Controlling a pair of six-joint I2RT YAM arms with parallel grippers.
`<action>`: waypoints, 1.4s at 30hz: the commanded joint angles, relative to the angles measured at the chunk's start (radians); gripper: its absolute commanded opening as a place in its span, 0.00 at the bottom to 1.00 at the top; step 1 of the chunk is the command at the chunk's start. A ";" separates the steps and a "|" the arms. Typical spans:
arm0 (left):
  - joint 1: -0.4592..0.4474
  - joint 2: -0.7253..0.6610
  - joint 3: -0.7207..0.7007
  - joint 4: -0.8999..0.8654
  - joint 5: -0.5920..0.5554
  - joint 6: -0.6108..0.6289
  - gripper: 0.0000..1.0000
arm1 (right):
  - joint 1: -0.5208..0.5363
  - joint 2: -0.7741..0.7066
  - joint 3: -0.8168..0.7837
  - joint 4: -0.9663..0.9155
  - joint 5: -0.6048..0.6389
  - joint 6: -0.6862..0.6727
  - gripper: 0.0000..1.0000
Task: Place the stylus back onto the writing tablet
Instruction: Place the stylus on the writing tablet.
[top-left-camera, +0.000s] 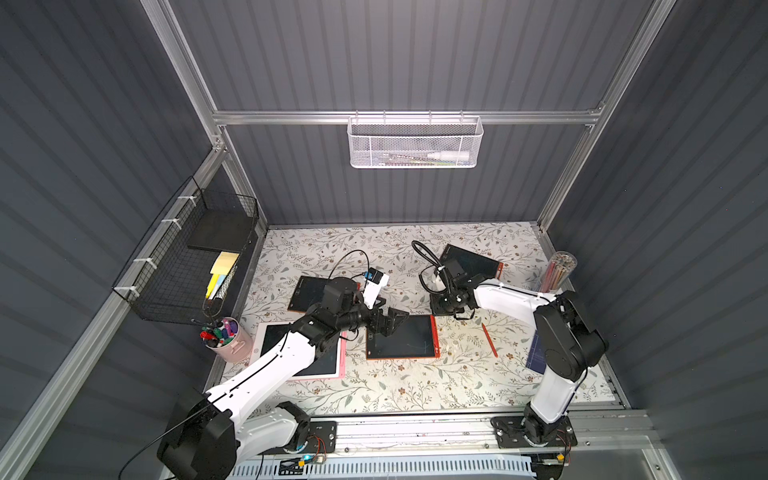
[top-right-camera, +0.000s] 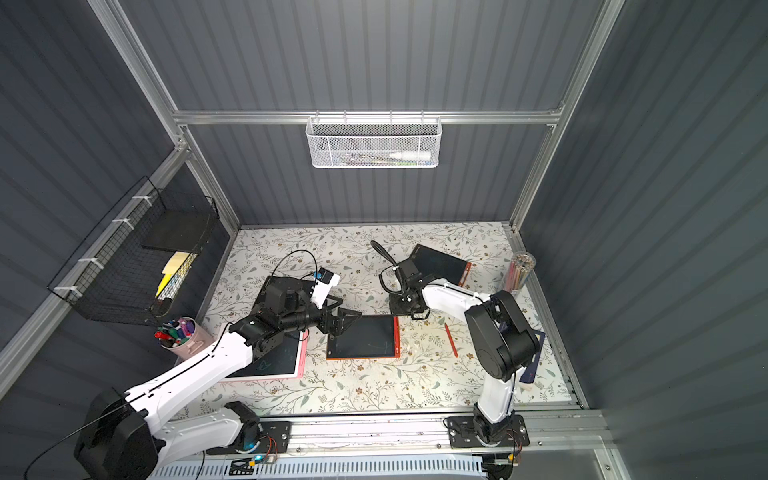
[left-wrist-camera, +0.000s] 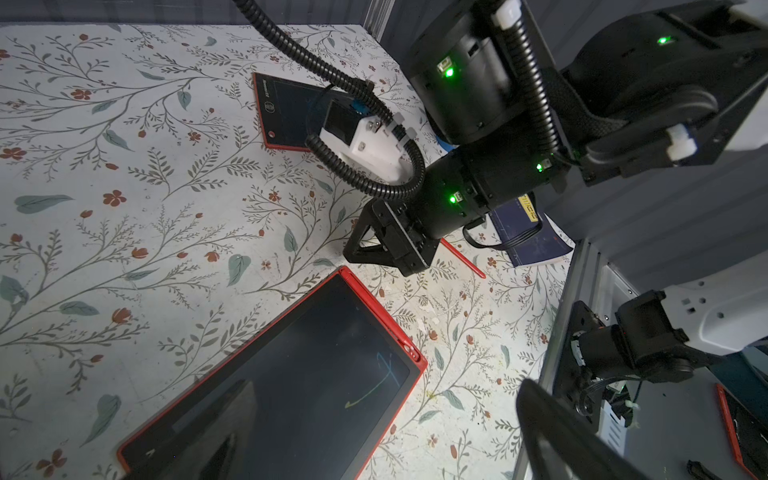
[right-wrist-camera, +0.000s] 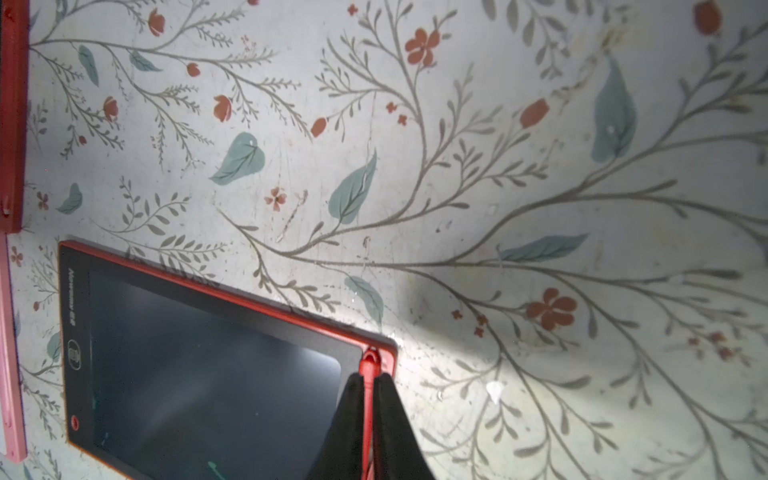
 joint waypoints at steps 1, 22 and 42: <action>-0.005 -0.001 -0.003 0.009 -0.002 -0.002 0.99 | 0.010 0.036 0.048 -0.032 0.026 -0.030 0.13; -0.007 0.000 -0.004 0.007 -0.007 -0.002 0.99 | 0.057 0.096 0.091 -0.109 0.126 -0.074 0.12; -0.007 0.000 -0.003 0.007 -0.009 -0.004 0.99 | 0.059 0.058 0.050 -0.107 0.093 -0.067 0.10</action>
